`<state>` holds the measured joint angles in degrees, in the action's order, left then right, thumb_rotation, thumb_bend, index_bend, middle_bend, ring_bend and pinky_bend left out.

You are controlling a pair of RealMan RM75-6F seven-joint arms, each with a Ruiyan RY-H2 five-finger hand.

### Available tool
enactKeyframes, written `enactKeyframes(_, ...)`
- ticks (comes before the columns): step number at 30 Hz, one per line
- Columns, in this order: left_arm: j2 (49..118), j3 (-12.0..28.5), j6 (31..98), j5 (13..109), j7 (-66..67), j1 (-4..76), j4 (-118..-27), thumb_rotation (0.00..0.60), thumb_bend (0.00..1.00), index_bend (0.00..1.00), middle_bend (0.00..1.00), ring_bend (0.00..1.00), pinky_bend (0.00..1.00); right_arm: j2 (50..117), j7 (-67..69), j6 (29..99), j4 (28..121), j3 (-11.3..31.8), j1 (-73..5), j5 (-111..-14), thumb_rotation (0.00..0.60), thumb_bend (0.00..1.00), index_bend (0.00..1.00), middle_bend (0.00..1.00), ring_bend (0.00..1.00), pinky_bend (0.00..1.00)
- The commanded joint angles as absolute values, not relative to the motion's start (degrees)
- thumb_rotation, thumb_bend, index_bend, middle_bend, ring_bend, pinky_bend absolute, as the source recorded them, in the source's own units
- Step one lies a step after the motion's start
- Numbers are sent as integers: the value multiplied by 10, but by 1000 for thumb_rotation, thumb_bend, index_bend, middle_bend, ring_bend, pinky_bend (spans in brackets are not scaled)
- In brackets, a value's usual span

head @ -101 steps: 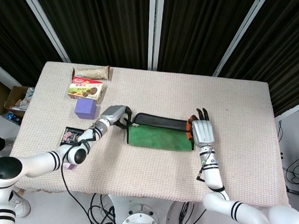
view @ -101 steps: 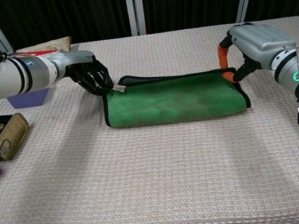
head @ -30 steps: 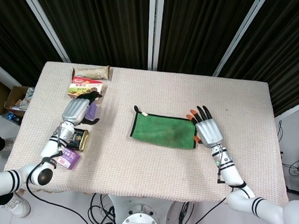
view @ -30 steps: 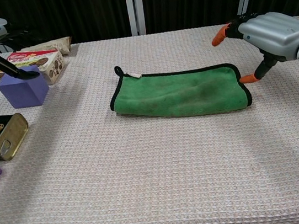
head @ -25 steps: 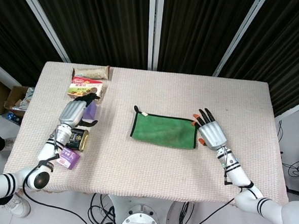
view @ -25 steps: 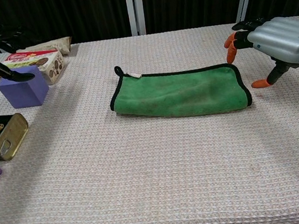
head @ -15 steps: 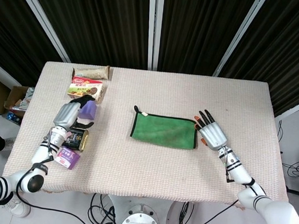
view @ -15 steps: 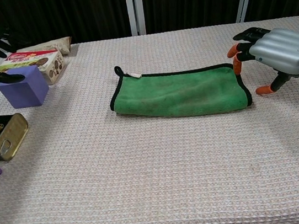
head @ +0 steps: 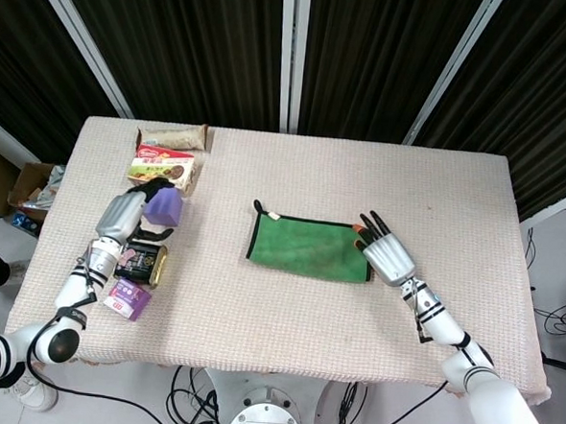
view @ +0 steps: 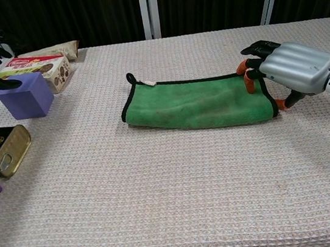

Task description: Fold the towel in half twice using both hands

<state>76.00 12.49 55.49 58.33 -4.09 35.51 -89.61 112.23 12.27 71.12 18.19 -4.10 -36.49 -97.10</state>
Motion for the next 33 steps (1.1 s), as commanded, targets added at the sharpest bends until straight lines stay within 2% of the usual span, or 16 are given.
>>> enactKeyframes(1,759,126,554,585,-46,353,-895,600,198,176,107,150,165,1131,129,715,168,-45,-366,-974,600,246,502,225,9,0)
enactKeyframes(6,758,128,553,590,-54,349,-893,600,192,176,107,150,165,1140,141,723,152,-46,-364,-973,600,389,553,251,39,0)
enactKeyframes(10,755,128,554,596,-58,346,-894,600,193,176,107,150,165,1138,150,735,149,-43,-362,-970,600,449,567,252,43,0)
enactKeyframes(23,752,129,548,601,-61,343,-897,600,193,176,106,150,165,1113,142,759,186,-43,-361,-969,600,458,576,253,48,0)
enactKeyframes(33,750,128,539,600,-59,343,-898,600,192,176,106,151,165,1100,119,763,229,-48,-362,-975,600,456,524,253,47,0)
